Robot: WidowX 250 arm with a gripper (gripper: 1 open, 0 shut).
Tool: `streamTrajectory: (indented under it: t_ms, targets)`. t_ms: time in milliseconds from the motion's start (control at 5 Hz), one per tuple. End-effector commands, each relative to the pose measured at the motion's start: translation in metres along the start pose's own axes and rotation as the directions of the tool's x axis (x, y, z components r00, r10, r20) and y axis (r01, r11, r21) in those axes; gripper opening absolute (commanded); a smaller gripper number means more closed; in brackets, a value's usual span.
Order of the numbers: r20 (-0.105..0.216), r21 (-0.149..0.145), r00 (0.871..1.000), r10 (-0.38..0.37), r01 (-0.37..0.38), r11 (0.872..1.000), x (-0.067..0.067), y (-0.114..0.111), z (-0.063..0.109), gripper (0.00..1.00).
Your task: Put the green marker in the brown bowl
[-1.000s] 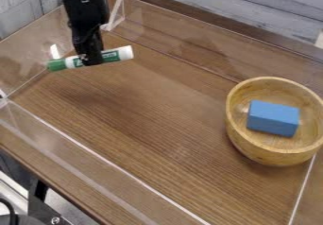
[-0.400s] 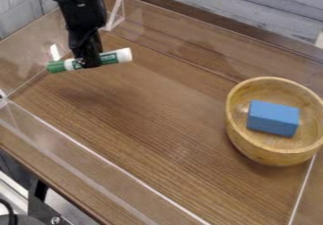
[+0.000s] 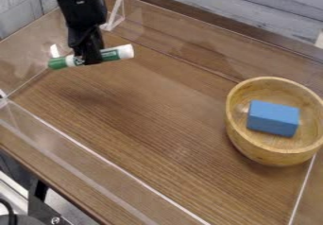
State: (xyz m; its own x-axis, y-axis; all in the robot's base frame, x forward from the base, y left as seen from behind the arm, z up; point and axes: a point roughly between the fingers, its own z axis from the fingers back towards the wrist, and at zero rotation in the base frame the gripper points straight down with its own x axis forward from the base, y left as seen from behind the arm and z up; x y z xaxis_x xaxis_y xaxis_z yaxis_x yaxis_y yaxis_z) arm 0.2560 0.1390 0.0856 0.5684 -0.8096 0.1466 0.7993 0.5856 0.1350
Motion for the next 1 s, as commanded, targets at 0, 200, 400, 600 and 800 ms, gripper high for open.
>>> streamTrajectory:
  t_ms: [0, 200, 400, 600, 800]
  targets:
    - [0.013, 0.072, 1.000, -0.010, 0.009, 0.997, -0.0009, 0.0066, 0.0165, 0.00]
    - [0.022, 0.083, 1.000, -0.021, 0.019, 0.996, 0.0005, 0.0076, 0.0163, 0.00]
    - [0.029, 0.089, 0.999, -0.031, 0.029, 0.996, 0.0004, 0.0077, 0.0160, 0.00]
    - [0.035, 0.094, 0.999, -0.039, 0.036, 0.995, -0.0001, 0.0072, 0.0162, 0.00]
    - [0.041, 0.101, 0.998, -0.049, 0.045, 0.994, 0.0008, 0.0095, 0.0150, 0.00]
